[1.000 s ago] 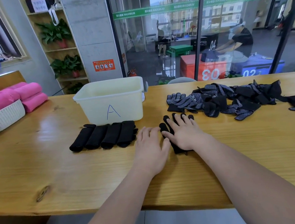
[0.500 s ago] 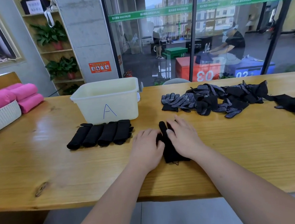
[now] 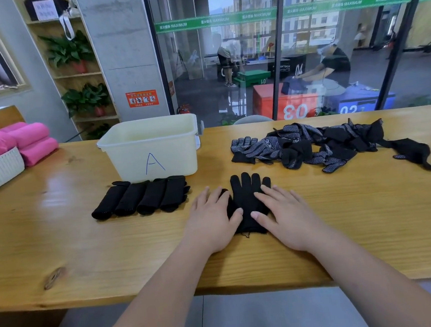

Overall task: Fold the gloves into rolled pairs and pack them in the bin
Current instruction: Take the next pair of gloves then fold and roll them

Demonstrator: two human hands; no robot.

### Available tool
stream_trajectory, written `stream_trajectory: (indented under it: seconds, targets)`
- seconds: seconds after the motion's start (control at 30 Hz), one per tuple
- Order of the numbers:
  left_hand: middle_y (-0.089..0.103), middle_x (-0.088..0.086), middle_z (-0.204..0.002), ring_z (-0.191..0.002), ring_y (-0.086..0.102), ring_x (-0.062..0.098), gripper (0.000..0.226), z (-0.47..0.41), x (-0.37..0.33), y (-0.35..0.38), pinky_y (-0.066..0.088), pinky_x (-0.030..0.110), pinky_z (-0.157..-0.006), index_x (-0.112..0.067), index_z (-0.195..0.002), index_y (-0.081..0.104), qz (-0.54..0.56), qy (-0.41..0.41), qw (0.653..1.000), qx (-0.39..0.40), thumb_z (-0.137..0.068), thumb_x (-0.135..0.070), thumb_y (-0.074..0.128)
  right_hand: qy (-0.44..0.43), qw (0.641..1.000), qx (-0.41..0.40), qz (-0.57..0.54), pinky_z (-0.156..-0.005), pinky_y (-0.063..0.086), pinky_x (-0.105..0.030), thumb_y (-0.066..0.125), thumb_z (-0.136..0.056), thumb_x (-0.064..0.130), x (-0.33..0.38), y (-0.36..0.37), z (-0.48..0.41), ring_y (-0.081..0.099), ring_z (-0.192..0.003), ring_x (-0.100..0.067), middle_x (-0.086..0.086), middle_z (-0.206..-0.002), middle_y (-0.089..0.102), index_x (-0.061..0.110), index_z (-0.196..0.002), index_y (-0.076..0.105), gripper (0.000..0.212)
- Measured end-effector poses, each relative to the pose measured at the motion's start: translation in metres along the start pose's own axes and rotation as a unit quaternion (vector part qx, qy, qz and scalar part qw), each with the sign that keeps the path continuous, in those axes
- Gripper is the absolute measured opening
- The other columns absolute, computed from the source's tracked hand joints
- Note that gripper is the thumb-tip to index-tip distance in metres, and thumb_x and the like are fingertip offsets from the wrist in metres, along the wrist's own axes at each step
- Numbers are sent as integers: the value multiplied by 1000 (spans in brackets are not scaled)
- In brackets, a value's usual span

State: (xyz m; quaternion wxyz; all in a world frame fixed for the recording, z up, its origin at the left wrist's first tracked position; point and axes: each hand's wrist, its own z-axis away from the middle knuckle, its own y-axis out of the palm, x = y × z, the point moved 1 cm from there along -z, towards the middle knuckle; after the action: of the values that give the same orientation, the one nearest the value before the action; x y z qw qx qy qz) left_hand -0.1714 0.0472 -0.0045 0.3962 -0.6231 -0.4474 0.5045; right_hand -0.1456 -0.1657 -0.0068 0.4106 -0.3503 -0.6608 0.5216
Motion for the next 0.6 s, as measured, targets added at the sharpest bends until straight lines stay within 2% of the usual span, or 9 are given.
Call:
stream_trajectory:
  seconds: [0.1, 0.2, 0.27, 0.37, 0.47, 0.53, 0.6]
  targets:
    - [24, -10, -173, -162, 5, 17, 68, 2, 2, -2, 14, 45, -131, -27, -164, 34, 32, 12, 999, -37, -106, -61, 39, -4, 999, -26, -18, -132, 9, -45, 23, -102, 74, 1, -2, 0, 5, -162, -13, 13, -174, 16, 38, -165, 27, 72]
    - [48, -13, -156, -152, 26, 14, 57, 5, 5, -5, 26, 43, -126, -27, -152, 52, 62, 40, 993, -92, -104, -56, 51, -21, 996, -74, -55, -127, 26, -44, 35, -101, 71, -3, -5, 5, 29, -154, -12, 17, -163, 40, 40, -154, 47, 63]
    - [54, -15, -150, -146, 33, 12, 56, 6, 5, -5, 29, 42, -123, -29, -149, 57, 57, 42, 994, -85, -101, -58, 53, -25, 994, -80, -66, -121, 35, -43, 42, -99, 71, -4, -6, 8, 38, -146, -9, 20, -154, 49, 42, -145, 56, 56]
    - [53, -16, -151, -145, 33, 11, 59, 5, 4, -2, 29, 40, -124, -29, -150, 57, 45, 33, 996, -71, -100, -61, 53, -20, 996, -71, -59, -121, 35, -43, 44, -99, 69, -2, -5, 7, 38, -146, -9, 21, -155, 49, 42, -144, 58, 54]
    - [55, -14, -148, -144, 36, 12, 56, 5, 4, -4, 32, 41, -122, -28, -148, 58, 57, 40, 993, -97, -100, -58, 57, -22, 993, -90, -70, -121, 35, -42, 50, -100, 65, -2, -7, 7, 37, -147, -10, 20, -154, 50, 41, -143, 60, 51]
    - [61, -16, -137, -136, 43, 9, 44, 8, 5, -7, 37, 40, -118, -31, -138, 66, 88, 64, 985, -133, -99, -52, 63, -40, 984, -125, -117, -116, 40, -39, 61, -98, 57, -2, -12, 10, 42, -138, -7, 23, -142, 59, 40, -129, 70, 36]
    - [65, -21, -123, -126, 49, 6, 29, 11, 7, -11, 42, 39, -111, -34, -124, 72, 124, 84, 977, -151, -97, -45, 69, -67, 972, -149, -171, -105, 46, -35, 71, -94, 51, -2, -15, 13, 49, -121, -2, 28, -118, 65, 41, -104, 76, 15]
